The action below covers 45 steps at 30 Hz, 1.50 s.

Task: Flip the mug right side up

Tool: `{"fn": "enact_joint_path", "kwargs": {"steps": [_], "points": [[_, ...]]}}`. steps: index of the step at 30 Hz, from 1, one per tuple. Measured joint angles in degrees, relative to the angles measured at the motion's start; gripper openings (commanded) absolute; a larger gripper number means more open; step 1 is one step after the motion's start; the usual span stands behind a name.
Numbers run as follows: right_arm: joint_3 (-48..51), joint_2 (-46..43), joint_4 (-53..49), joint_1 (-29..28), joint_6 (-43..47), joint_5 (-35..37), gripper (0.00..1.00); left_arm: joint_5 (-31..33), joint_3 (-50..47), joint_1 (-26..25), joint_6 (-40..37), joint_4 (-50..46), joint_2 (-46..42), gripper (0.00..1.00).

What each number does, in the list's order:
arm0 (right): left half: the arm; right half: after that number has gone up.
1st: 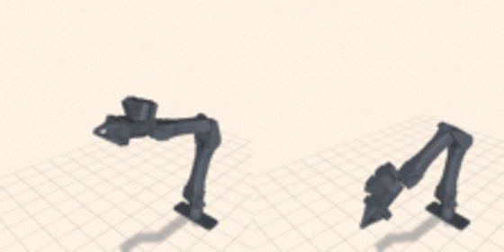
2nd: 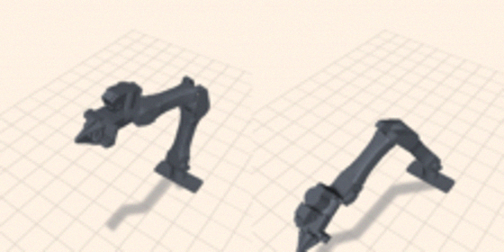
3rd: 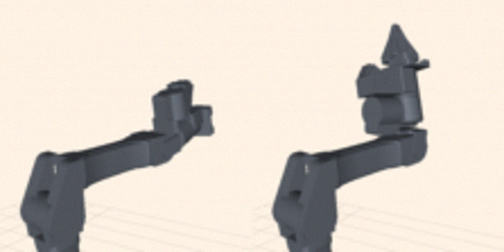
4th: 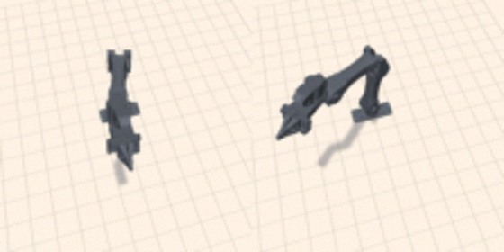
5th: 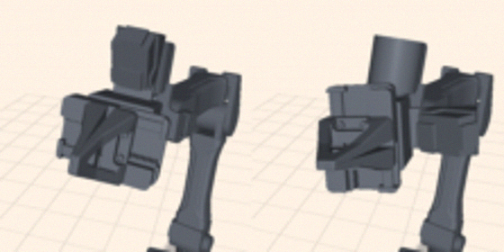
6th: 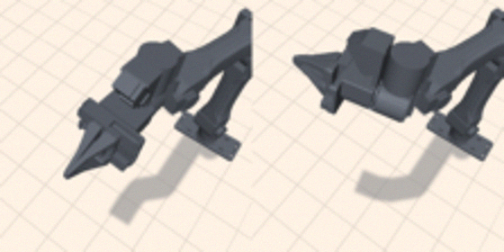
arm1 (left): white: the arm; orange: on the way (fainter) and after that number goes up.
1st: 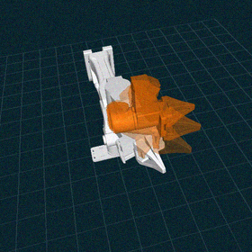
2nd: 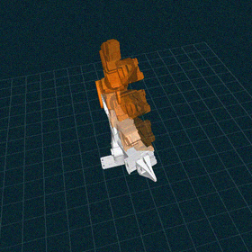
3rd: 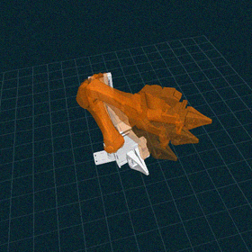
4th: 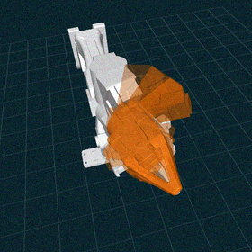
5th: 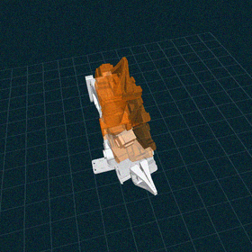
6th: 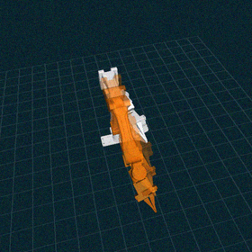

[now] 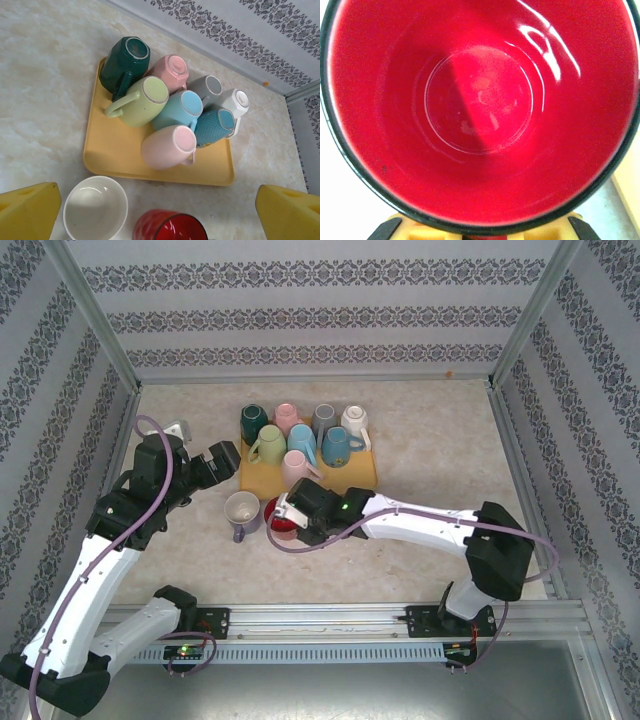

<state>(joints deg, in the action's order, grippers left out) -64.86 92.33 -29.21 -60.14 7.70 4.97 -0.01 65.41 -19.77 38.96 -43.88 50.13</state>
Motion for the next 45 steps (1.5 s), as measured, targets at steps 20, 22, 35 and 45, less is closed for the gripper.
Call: {"fn": "enact_joint_path", "kwargs": {"steps": [20,22,35,45], "points": [[-0.3,8.5,4.6,1.4,-28.6,4.1,0.16,-1.5,0.0,0.3,-0.2,-0.9,0.2,1.0],[-0.7,8.9,4.5,0.9,-30.7,4.7,0.25,-1.5,0.0,0.4,-0.3,-1.3,0.2,1.0],[-3.5,11.1,4.0,-2.9,-35.0,4.6,0.39,-2.8,0.0,0.4,-0.7,-2.3,-0.5,1.0],[-5.8,12.7,4.2,-3.5,-34.9,3.1,0.26,-2.8,0.0,0.4,-1.1,-4.0,-1.6,1.0]]}}
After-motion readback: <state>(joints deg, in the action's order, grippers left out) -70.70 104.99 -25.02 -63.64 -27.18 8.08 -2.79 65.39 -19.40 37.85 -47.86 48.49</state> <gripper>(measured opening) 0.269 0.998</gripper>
